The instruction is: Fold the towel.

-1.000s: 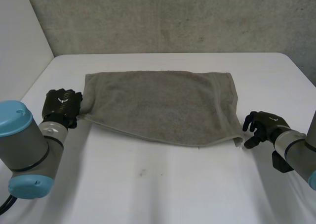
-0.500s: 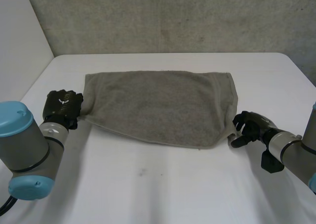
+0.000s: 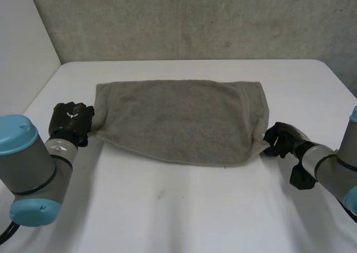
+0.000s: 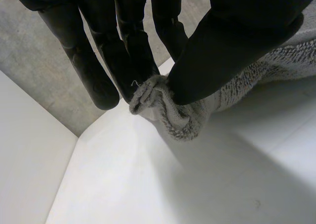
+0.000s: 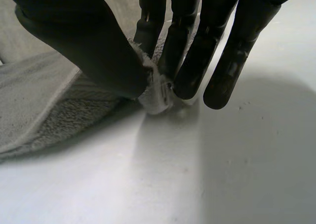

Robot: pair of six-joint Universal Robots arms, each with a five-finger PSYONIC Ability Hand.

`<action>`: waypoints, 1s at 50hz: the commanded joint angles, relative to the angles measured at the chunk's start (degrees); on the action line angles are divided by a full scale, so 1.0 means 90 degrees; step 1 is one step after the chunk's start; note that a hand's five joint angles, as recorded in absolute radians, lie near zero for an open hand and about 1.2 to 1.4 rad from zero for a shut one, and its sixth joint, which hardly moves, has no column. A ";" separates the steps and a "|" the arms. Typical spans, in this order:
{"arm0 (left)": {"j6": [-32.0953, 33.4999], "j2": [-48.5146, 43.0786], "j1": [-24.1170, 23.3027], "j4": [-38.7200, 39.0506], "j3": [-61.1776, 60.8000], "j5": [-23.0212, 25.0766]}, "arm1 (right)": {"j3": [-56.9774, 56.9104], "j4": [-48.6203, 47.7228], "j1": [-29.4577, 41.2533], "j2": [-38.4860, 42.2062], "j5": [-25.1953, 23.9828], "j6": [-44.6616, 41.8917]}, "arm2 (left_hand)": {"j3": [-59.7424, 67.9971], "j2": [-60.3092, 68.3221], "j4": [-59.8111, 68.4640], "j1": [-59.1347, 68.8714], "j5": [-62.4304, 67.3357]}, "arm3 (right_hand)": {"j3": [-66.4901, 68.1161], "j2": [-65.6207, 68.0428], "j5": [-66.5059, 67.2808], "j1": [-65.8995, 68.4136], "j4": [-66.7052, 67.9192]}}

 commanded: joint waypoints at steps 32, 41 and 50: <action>0.0195 0.3125 -0.0106 -0.4176 -0.0450 0.0022 | 0.0338 0.3367 0.0023 -0.4401 0.0617 -0.8055 | 0.1150 0.1141 0.1136 0.1319 0.1207 | 0.1465 0.1453 0.1655 0.2706 0.1453; 0.0586 0.2552 -0.0057 -0.3652 -0.0462 0.0432 | 0.0486 0.3050 0.0013 -0.3603 0.0617 -0.8507 | 0.1150 0.1141 0.1136 0.1319 0.1207 | 0.1465 0.1453 0.1655 0.2706 0.1453; 0.0615 0.0131 -0.0115 -0.2488 0.1068 0.0433 | -0.0800 0.1584 0.0471 -0.1387 0.1202 -0.7745 | 0.1150 0.1141 0.1136 0.1319 0.1207 | 0.1465 0.1453 0.1655 0.2706 0.1453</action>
